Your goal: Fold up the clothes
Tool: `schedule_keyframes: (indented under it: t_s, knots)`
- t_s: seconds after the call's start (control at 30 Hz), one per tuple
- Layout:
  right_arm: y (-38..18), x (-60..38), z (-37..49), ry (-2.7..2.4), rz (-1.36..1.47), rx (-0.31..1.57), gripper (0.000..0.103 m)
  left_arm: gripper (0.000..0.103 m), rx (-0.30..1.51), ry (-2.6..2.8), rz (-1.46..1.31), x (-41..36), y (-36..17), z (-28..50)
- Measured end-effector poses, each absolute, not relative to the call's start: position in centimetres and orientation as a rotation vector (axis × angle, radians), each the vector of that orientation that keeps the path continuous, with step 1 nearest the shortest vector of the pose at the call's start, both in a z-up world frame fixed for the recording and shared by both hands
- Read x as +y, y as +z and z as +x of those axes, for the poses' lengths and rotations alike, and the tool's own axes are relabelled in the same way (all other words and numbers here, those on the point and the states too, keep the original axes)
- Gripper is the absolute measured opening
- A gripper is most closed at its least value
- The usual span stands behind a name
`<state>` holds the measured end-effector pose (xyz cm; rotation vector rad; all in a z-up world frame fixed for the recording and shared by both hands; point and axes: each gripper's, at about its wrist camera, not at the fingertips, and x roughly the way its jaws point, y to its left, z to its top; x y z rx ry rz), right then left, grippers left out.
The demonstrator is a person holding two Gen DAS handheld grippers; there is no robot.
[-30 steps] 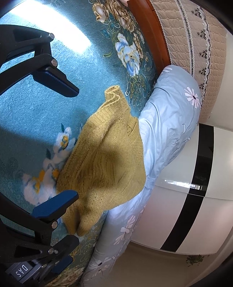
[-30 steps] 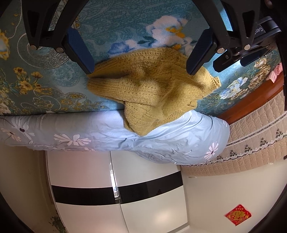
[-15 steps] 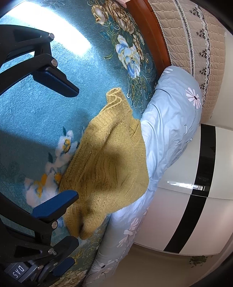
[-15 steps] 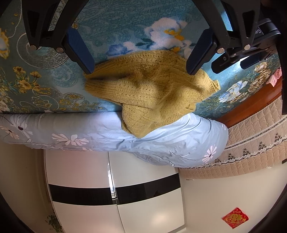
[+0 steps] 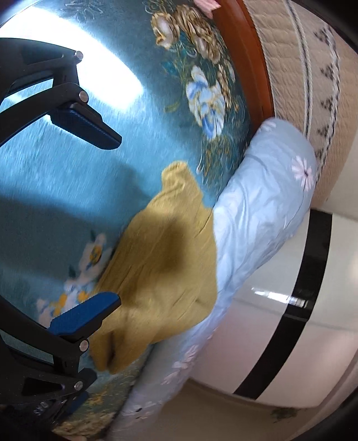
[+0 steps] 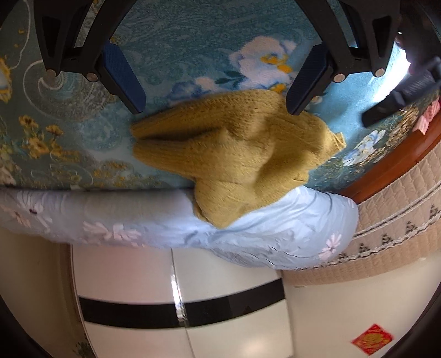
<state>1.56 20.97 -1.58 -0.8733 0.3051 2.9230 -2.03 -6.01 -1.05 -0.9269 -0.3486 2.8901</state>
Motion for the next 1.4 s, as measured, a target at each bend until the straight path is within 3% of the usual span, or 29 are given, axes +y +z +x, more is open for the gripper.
schedule_keyframes:
  t_s: [0.1,0.27,0.43,0.5,0.57,0.67,0.77,0.8,0.9,1.17,1.4]
  knots:
    - [-2.0,21.8,0.2,2.876,-0.942,0.372,0.103,0.103,-0.397,2.874,-0.923,-7.2,-1.0,-2.0]
    - [-2.9,24.8,-4.9,2.833,-1.127,0.725,0.103,0.103,-0.435,2.866,-0.925,-8.3,-0.9,-1.9]
    - [-2.3,27.4,-8.9,2.696,-1.097,0.908,0.097,0.103,-0.493,2.885,-0.914,-9.3,-0.8,-1.8]
    - [-3.1,28.4,-9.8,2.580,-1.105,1.042,0.084,0.103,-0.523,2.885,-0.905,-9.7,-0.9,-1.7]
    - [-4.3,29.0,-10.3,2.492,-1.105,1.185,0.079,0.103,-0.545,2.889,-0.902,-10.0,-0.9,-1.7]
    - [-5.1,29.0,-10.9,2.423,-1.125,1.271,0.067,0.103,-0.577,2.881,-0.897,-10.3,-1.0,-1.7]
    - [-5.6,29.0,-11.1,2.364,-1.142,1.357,0.039,0.103,-0.610,2.856,-0.889,-10.4,-1.0,-1.7]
    - [-5.4,29.1,-11.0,2.351,-1.138,1.376,0.029,0.103,-0.614,2.848,-0.886,-10.4,-1.0,-1.7]
    - [-4.2,29.3,-9.8,2.388,-1.102,1.409,0.020,0.103,-0.591,2.837,-0.883,-9.9,-0.9,-1.7]
    - [3.4,29.4,-0.3,2.707,-0.971,1.227,0.016,0.103,-0.568,2.745,-0.909,-8.9,-0.5,0.5]
    - [5.7,31.9,11.0,2.725,-0.983,1.168,0.016,0.103,-0.545,2.633,-0.981,-8.4,-0.6,5.0]
